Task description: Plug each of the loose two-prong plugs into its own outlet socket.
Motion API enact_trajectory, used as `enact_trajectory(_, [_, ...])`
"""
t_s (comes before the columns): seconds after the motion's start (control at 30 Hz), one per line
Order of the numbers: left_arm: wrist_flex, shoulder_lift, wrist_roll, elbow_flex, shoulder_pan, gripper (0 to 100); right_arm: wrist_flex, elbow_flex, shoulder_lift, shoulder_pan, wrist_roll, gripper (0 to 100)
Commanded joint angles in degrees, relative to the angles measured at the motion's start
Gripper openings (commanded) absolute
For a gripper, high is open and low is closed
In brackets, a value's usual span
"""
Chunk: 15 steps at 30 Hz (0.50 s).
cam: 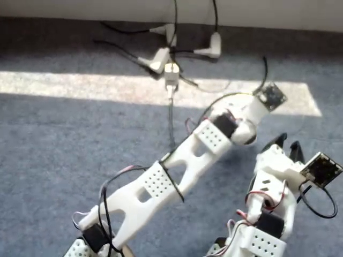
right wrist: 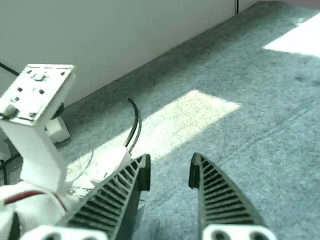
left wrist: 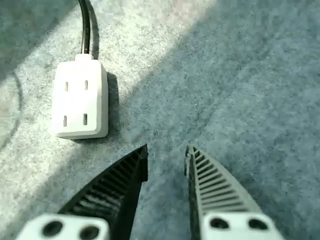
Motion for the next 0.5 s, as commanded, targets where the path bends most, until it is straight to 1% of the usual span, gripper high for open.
enact_trajectory(0.0, [14.51, -13.23, -1.14, -1.89, 2.59, 13, 0.22, 7.6, -1.1, -0.13, 0.79, 14.0])
enact_trajectory(0.1, [22.59, -21.76, -1.14, -1.89, 2.95, 13, 0.22, 7.6, -1.1, -0.13, 0.79, 14.1])
enact_trajectory(0.17, [26.29, -27.3, -1.14, -1.8, 2.59, 13, 0.22, 7.6, -1.1, -0.04, 0.7, 14.1])
enact_trajectory(0.23, [27.16, -32.31, -1.14, -1.54, 1.8, 13, 0.22, 7.52, -1.1, 0.04, 0.7, 14.1])
enact_trajectory(0.33, [27.16, -38.99, -1.14, -1.71, -1.63, 13, 0.75, 6.37, -1.01, 2.77, 0.44, 14.1])
enact_trajectory(0.4, [27.25, -43.47, -1.14, -1.71, -3.3, 13, 4.26, 3.47, -1.01, 4.26, 0.35, 14.2])
enact_trajectory(0.47, [27.43, -48.22, -1.05, -1.45, -4.97, 13, 7.96, 0.13, -0.92, 4.18, 0.35, 14.2])
